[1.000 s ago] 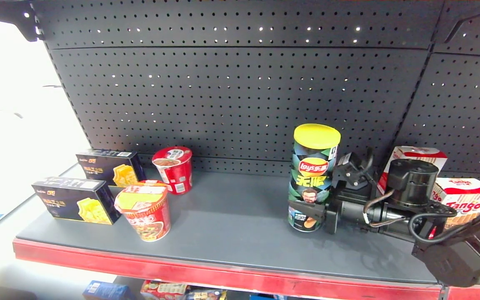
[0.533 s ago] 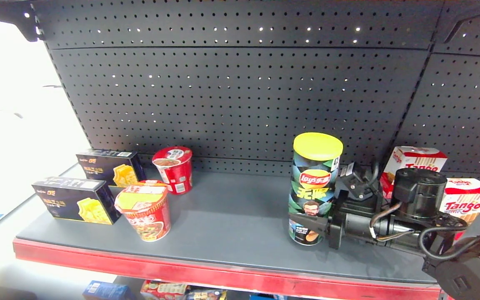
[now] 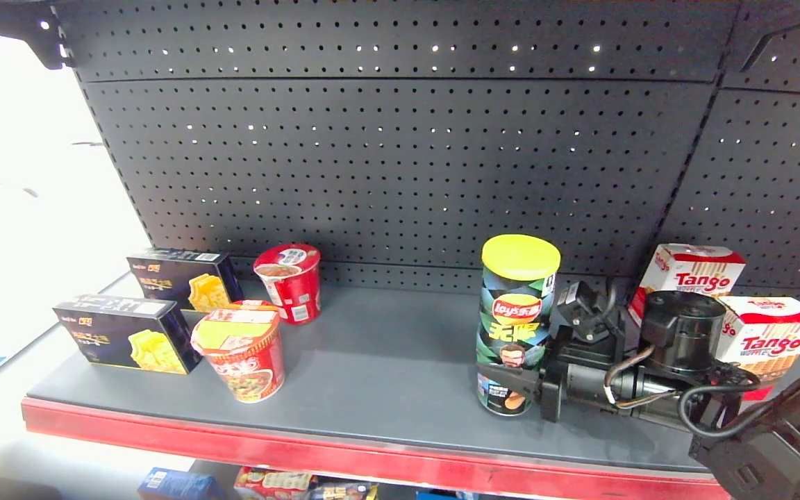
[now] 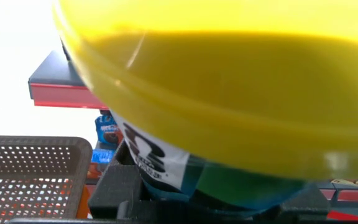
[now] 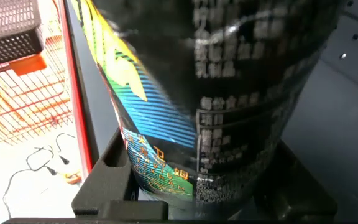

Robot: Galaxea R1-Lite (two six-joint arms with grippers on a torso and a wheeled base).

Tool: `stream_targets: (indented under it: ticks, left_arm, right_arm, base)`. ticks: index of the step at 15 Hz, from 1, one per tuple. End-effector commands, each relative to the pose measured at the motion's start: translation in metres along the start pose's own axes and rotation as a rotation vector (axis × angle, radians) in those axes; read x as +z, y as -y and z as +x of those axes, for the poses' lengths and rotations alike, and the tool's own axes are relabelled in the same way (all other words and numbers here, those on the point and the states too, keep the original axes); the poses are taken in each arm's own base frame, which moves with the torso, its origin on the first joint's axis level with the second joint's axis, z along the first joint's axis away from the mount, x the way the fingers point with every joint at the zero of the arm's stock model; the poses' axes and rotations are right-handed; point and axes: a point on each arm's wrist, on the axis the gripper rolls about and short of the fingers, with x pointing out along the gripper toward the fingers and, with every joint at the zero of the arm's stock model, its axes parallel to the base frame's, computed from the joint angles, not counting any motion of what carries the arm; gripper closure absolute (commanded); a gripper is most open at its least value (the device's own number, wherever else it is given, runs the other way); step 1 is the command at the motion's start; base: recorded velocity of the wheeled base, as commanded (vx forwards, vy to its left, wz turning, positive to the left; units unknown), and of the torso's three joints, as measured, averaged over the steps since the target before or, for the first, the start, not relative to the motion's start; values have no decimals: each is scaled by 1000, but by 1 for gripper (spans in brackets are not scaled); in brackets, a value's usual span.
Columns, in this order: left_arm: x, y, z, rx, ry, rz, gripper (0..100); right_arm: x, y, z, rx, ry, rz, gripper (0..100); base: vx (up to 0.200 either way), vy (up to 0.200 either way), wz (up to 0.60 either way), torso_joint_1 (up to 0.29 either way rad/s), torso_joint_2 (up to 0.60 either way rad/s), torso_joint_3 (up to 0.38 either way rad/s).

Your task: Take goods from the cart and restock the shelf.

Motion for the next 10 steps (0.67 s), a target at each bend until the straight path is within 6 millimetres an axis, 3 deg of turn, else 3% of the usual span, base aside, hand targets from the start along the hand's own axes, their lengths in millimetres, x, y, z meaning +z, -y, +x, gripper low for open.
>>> stream_targets:
  ticks: [1,10]
  left_arm:
    - [-1,0,1,2,-6,0,100]
    - [-8,-1,1,3,-12,-1,100]
  right_arm:
    - [-10,2,4,1,-25,16,100]
    - [-9,-9,5,36,-9,33,100]
  base:
    - [0,0,0,0,0,0]
    - [0,0,0,0,0,0]
